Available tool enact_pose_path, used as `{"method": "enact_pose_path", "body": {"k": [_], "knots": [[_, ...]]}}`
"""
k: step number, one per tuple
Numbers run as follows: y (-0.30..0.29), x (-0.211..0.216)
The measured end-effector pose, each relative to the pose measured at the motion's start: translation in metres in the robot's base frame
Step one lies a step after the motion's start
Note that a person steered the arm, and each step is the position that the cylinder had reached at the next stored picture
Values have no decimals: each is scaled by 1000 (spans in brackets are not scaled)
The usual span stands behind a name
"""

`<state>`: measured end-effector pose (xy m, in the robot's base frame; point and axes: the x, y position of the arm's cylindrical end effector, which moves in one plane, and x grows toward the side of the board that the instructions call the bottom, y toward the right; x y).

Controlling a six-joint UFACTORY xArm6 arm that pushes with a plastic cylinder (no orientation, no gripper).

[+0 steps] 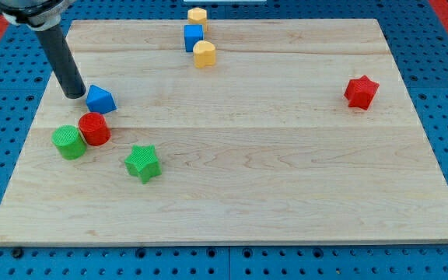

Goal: Push the green circle into the green star

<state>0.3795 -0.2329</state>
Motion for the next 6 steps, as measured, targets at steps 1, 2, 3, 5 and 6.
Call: {"method": "enact_pose_path", "body": {"k": [1,2,3,5,6], "knots": [[61,0],[59,33],[48,50],[-68,75],[-69,95]]}}
